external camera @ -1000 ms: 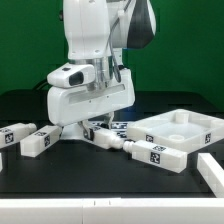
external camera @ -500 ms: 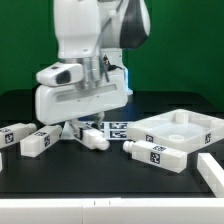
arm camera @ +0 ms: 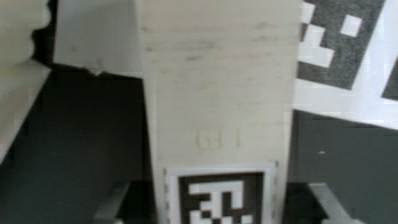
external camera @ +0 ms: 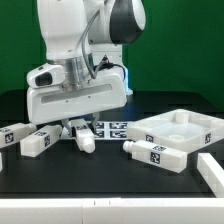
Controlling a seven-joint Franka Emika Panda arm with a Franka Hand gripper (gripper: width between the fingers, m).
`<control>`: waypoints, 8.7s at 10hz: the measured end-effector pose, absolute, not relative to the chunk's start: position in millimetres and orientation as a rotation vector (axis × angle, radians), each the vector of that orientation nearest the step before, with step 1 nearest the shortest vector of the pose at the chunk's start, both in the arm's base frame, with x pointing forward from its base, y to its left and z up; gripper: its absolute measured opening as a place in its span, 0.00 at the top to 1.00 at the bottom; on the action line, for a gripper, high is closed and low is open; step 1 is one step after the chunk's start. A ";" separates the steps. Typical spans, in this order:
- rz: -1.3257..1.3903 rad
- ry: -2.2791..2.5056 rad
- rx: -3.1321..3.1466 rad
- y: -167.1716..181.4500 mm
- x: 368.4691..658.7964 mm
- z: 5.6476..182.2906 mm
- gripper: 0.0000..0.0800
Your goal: Assemble desk
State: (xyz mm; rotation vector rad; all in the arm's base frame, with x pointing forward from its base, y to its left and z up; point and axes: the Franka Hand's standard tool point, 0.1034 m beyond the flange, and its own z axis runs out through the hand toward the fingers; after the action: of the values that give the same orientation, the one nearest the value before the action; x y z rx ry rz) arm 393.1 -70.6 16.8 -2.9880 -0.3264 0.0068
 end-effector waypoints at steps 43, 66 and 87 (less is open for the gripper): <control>-0.047 -0.588 -3.025 15.1 420.2 40.6 0.65; 0.020 -0.165 -3.061 31.8 394.1 60.4 0.19; 0.230 1.257 -2.841 121.8 319.4 8.8 0.40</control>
Offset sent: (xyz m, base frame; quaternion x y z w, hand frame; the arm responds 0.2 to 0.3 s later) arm -0.0079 -0.0010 -0.0196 0.0262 0.0366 0.1321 0.9902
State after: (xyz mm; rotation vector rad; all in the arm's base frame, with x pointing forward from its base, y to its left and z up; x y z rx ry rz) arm 319.4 121.8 8.8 -2.8411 1.2568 0.2298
